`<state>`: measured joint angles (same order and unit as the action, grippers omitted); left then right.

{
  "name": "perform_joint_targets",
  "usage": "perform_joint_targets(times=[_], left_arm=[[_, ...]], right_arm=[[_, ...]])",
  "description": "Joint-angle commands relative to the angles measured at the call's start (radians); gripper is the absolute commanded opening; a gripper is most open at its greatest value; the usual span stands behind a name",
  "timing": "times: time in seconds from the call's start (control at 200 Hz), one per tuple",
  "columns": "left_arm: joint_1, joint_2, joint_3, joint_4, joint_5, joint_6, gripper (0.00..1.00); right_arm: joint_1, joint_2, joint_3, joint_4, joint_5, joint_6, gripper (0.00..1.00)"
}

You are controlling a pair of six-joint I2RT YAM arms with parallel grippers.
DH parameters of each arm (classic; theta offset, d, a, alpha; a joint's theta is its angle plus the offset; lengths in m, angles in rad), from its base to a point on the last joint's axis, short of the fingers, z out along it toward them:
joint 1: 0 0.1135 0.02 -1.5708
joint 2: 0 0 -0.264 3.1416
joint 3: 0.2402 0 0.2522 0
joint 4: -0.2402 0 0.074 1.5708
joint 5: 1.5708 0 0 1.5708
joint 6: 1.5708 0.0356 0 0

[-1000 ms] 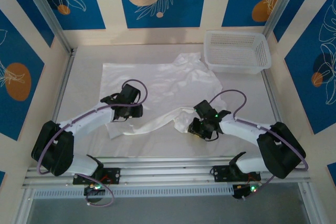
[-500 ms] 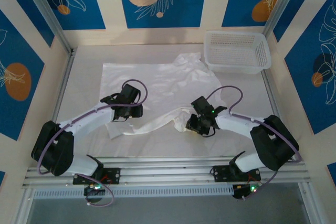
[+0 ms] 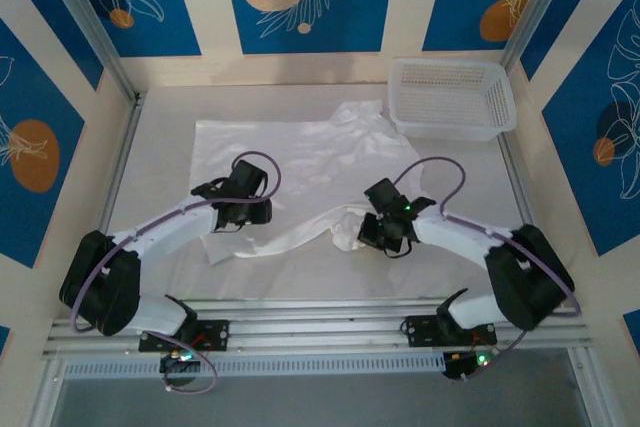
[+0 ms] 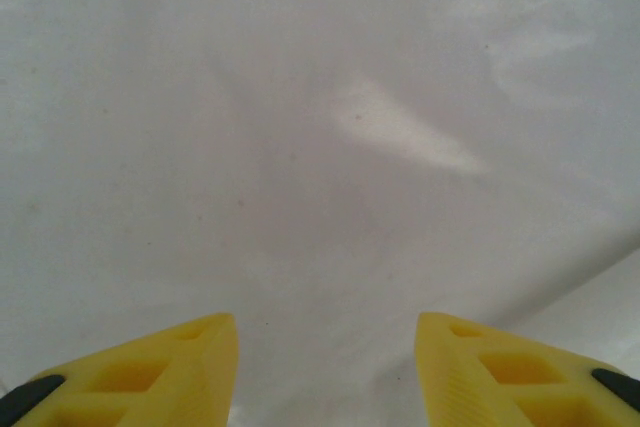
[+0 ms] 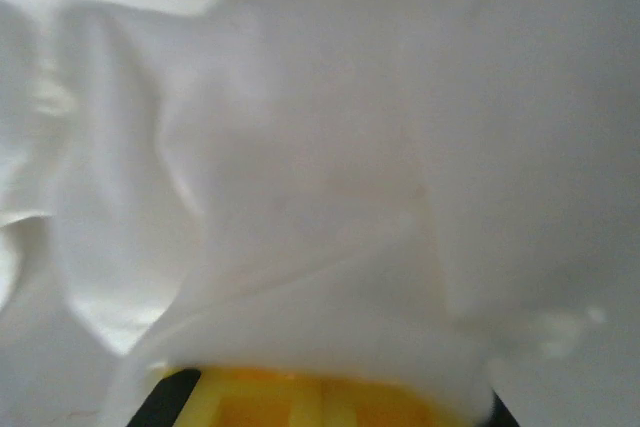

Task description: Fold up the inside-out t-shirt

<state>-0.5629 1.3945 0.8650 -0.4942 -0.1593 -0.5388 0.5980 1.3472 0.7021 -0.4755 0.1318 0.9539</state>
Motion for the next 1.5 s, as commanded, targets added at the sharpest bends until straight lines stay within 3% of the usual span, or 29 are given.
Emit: perform_joint_targets(times=[0.0,0.18,0.45,0.57,0.835,0.935,1.095,1.325,1.495], left_arm=[[0.007,-0.059,0.039,-0.077,-0.06,0.027,0.5],[0.059,-0.19,0.018,-0.215,-0.12,-0.031,0.51],[0.174,-0.346,-0.188,-0.319,-0.15,-0.172,0.45],[0.201,-0.321,-0.219,-0.301,-0.136,-0.166,0.44],[0.205,-0.156,-0.22,-0.116,0.102,-0.102,0.46],[0.204,-0.131,-0.213,-0.145,0.092,-0.116,0.46],[0.204,-0.049,-0.172,-0.24,0.032,-0.125,0.34],[0.204,-0.12,-0.133,-0.308,-0.064,-0.148,0.03],[0.21,-0.201,0.011,-0.336,-0.232,-0.039,0.0]], right_arm=[[0.0,-0.18,0.087,-0.147,0.081,-0.032,0.0],[-0.026,-0.393,0.182,-0.247,0.174,-0.062,0.0],[-0.034,-0.358,0.226,-0.203,0.141,-0.076,0.0],[-0.035,-0.328,0.222,-0.181,0.123,-0.082,0.0],[-0.064,-0.361,0.188,-0.182,0.099,-0.093,0.0],[-0.066,-0.38,0.173,-0.186,0.104,-0.083,0.0],[-0.066,-0.392,0.158,-0.178,0.105,-0.073,0.0],[-0.085,-0.387,0.199,-0.224,0.171,-0.056,0.0],[-0.225,-0.383,0.327,-0.266,0.273,-0.138,0.0]])
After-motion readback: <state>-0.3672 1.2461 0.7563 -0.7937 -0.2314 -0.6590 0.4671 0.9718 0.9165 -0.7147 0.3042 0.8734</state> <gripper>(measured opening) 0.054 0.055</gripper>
